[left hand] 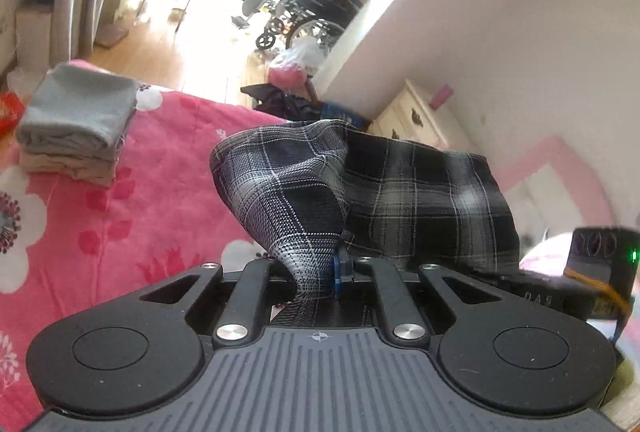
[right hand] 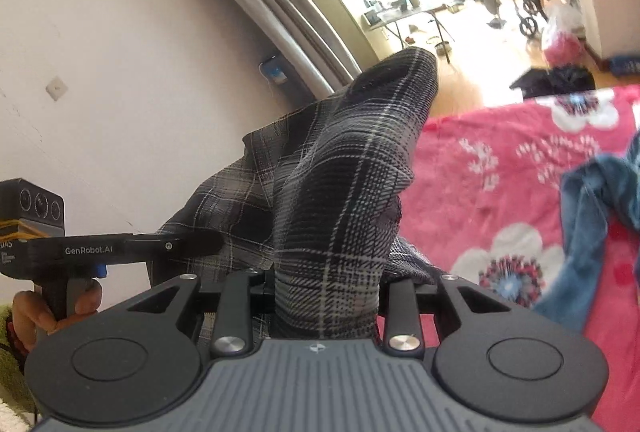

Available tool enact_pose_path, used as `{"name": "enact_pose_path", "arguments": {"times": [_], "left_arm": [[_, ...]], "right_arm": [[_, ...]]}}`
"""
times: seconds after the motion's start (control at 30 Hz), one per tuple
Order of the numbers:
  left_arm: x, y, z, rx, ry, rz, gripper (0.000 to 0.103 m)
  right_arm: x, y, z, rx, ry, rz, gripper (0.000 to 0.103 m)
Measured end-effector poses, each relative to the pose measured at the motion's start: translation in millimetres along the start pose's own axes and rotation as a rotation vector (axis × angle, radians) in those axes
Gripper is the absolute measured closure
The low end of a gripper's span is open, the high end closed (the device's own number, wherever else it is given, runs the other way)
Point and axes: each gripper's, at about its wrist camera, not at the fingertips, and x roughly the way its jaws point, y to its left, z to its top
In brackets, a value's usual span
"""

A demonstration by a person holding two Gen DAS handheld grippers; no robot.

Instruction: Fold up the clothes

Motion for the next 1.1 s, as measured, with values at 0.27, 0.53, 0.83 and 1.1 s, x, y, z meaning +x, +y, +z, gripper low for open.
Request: {"name": "enact_pose_path", "arguments": {"times": [0.27, 0.53, 0.83, 1.1], "left_arm": [[14.4, 112.8, 79.0, 0.000, -0.011, -0.029, 0.094], [45.3, 261.1, 140.0, -0.043, -0.065, 0.063, 0.094], [104.2, 390.8, 183.9, -0.140, -0.099, 0.100, 0.094], [147.0, 449.0, 218.2, -0.178, -0.046, 0.054, 0.093]], "right_arm": [[118.3, 45.0, 52.3, -0.044, -0.033, -0.047, 0.070], [315.3, 55.6, 98.0, -0.056, 0.037, 0.027, 0.070], [488.6, 35.9, 128.9, 0.030, 0.101, 0.069, 0.070], [562.2, 18.3, 144.9, 0.086, 0.138, 0.051, 0.070]]}}
